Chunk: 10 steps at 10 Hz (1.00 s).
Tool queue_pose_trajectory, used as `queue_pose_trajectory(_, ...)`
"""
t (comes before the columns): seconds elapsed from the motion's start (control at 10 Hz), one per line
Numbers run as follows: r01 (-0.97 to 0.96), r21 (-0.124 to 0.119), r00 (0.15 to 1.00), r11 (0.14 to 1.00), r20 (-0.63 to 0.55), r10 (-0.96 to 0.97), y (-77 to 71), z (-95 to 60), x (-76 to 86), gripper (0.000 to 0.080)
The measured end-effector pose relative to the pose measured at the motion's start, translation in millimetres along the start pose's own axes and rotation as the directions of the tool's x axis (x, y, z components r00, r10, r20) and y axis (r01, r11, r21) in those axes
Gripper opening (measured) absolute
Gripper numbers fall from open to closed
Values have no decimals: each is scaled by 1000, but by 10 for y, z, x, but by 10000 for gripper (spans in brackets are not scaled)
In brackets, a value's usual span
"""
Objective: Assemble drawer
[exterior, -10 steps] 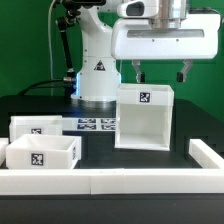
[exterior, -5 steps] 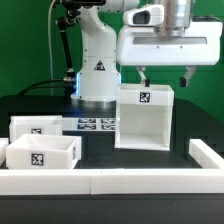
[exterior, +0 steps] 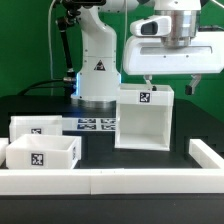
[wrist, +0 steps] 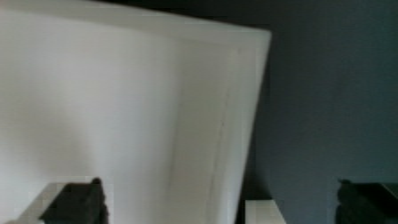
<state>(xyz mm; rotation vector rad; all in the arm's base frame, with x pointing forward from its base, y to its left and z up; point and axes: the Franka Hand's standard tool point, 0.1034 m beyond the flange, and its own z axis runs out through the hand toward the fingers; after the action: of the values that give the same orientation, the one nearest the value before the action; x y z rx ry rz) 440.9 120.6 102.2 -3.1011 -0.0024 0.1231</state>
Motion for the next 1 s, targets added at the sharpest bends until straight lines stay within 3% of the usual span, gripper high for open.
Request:
queue_pose_trajectory(0.1,0,0,1000,1000,1,0,10,-1,4,650)
queue_pose_trajectory(0.4,2,0,1000,1000,0,-2,11,-3,14,251)
queue_pose_trajectory(0.5,2,0,1000,1000,1,-2,11,-2,13,251)
queue_pose_trajectory(0.6,1,0,1000,1000,1,-1,11,0,12,82)
queue_pose_trajectory(0.7,2,1,1000,1000,0,-2,10,-2,16,37)
queue_pose_trajectory(1.0,2,1,1000,1000,0,-2,10,-1,15,37)
